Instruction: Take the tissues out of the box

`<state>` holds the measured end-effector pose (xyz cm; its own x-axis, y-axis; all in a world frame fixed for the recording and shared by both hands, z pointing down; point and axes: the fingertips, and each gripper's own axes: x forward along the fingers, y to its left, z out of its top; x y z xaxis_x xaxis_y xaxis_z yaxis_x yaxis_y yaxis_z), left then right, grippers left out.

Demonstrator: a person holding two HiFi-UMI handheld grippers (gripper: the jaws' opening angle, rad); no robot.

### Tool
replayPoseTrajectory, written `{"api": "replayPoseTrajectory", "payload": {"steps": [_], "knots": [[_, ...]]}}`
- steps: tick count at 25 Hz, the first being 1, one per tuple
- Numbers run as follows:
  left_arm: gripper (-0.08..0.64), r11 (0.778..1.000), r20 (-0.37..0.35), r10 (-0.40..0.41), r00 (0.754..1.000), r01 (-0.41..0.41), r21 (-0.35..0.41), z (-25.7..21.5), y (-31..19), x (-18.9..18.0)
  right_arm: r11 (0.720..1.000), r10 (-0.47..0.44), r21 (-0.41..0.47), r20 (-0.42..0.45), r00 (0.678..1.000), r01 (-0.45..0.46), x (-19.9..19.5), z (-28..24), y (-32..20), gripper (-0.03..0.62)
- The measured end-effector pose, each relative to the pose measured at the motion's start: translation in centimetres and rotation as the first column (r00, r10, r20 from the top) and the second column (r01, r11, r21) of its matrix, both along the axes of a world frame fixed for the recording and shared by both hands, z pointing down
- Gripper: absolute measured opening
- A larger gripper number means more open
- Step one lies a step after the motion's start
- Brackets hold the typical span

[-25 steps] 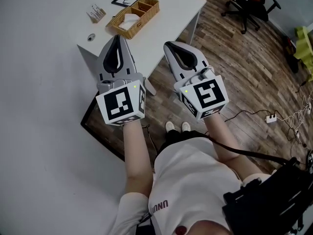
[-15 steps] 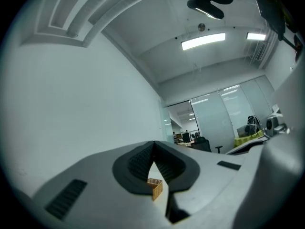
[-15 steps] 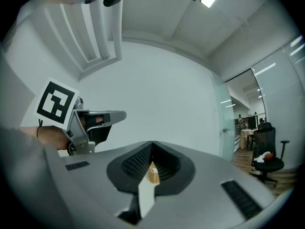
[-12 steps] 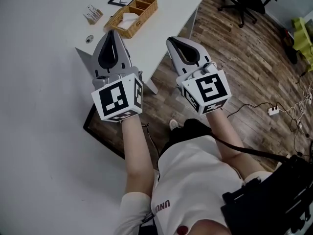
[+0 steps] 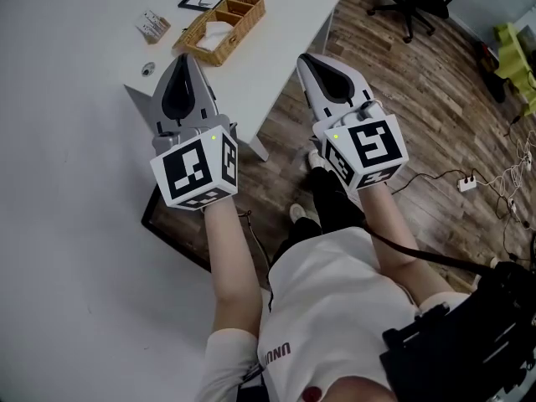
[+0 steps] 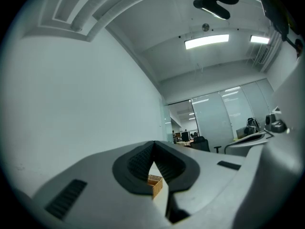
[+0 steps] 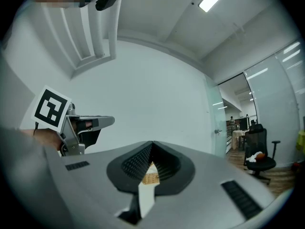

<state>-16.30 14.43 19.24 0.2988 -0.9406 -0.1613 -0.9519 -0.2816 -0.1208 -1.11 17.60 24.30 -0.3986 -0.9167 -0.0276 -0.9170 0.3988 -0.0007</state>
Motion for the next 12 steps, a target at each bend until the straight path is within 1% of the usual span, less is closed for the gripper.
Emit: {"api": "replayPoseTrajectory", "payload": {"steps": [6, 12], "knots": [[0.012, 1.000, 0.000, -0.029, 1.000, 0.029, -0.011, 0.7, -1.4, -0.2, 1.000, -0.028, 0.005, 0.006, 1.000, 0.028, 0.1, 0.1, -1.7, 0.020], [0.012, 0.997, 0.012, -0.070, 0.998, 0.070, -0.035, 1.9, -4.9, -0.2, 0.998, -0.064, -0.001, 0.019, 0.998, 0.064, 0.4, 0.5, -5.8, 0.020]]}}
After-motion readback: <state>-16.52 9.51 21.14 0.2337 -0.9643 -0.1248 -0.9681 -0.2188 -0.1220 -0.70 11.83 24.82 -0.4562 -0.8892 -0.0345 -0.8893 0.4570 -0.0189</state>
